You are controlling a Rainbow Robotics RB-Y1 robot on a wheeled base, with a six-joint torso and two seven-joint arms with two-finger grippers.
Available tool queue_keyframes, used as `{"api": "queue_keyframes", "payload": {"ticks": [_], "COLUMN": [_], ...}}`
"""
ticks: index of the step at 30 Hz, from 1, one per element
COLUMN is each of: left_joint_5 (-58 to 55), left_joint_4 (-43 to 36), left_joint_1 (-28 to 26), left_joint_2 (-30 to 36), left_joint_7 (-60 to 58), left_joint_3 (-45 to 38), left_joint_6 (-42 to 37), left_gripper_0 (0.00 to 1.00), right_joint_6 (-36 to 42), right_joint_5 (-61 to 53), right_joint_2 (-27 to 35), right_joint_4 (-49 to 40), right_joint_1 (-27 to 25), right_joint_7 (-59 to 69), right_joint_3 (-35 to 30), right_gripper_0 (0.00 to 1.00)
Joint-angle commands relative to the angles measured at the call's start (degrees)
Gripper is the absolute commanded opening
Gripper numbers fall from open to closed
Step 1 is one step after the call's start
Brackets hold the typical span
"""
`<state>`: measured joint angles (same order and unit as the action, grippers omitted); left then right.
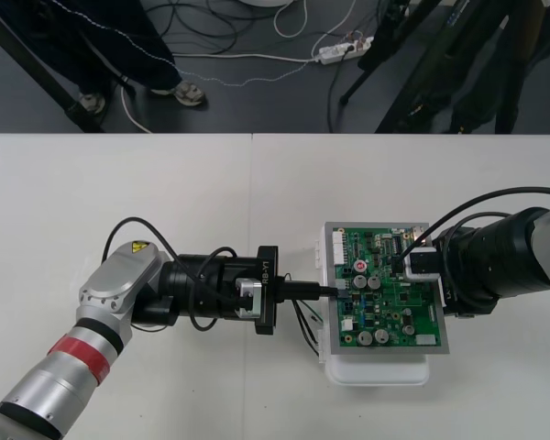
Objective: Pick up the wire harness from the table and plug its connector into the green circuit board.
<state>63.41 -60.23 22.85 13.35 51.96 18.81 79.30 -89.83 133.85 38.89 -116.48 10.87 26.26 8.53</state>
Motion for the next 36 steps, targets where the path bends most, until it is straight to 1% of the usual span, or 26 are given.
{"api": "queue_keyframes", "payload": {"ticks": [1, 36], "left_joint_5": [-0.7, -1.8], "left_joint_4": [-3.1, -3.1], "left_joint_1": [1.7, -0.7], "left_joint_2": [0.1, 3.0], "left_joint_7": [1.1, 0.2], "left_joint_3": [2.3, 2.3], "left_joint_6": [-2.1, -3.5], "left_gripper_0": [0.00, 0.00], "right_joint_6": [-0.2, -0.2], "right_joint_5": [-0.3, -0.6], "right_joint_2": [-0.4, -0.5], "right_joint_4": [-1.2, -1.2], "right_joint_1": [-0.3, -0.4], "right_joint_7": [-1.4, -1.6], "right_joint_3": [1.3, 1.3], "right_gripper_0": [1.00, 1.00]}}
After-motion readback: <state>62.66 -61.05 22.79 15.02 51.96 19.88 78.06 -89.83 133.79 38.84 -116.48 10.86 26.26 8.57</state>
